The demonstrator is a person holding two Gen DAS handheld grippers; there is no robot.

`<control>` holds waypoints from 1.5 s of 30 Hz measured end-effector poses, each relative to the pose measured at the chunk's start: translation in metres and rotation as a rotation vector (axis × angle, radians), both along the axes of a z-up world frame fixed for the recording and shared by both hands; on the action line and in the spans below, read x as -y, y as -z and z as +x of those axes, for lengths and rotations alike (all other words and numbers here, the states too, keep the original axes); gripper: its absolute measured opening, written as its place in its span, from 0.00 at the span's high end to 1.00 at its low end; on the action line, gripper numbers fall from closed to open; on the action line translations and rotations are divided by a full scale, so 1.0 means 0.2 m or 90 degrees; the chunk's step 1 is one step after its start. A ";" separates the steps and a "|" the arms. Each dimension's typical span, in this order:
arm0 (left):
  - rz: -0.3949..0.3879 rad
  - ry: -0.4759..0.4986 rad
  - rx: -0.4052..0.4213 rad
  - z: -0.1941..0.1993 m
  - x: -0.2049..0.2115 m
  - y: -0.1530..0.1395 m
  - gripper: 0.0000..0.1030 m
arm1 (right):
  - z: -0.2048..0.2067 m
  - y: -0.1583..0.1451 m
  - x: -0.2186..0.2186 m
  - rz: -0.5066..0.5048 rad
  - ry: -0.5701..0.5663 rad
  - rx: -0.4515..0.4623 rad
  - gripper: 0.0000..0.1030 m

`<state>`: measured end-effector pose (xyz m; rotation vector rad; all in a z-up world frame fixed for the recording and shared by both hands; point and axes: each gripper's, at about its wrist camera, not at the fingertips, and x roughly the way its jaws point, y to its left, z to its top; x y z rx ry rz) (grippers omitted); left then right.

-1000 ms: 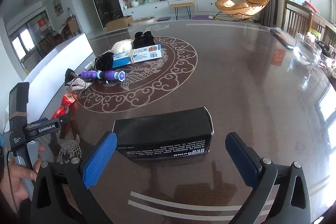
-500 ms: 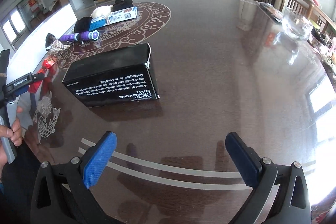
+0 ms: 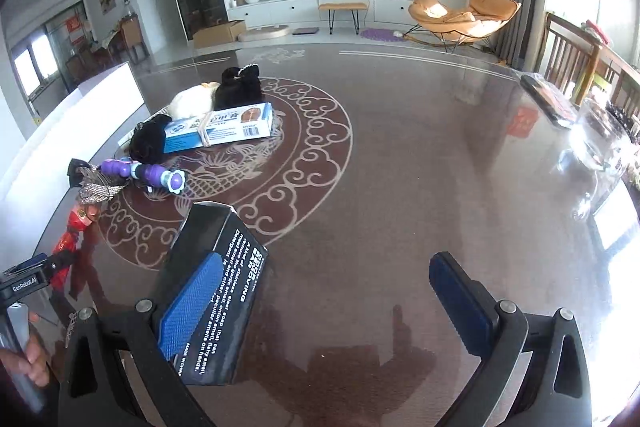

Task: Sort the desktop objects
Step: 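Close left tool on the red packet while right tool grasps the black box, then carry both items over the white bin and open both tools to drop them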

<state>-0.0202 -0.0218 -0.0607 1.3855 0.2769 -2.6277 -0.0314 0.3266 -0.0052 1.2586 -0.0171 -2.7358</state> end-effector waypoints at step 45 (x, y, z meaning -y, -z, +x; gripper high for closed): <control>0.064 0.053 -0.178 0.29 0.70 -0.76 0.85 | 0.06 -0.43 0.91 -0.095 -0.277 0.041 0.42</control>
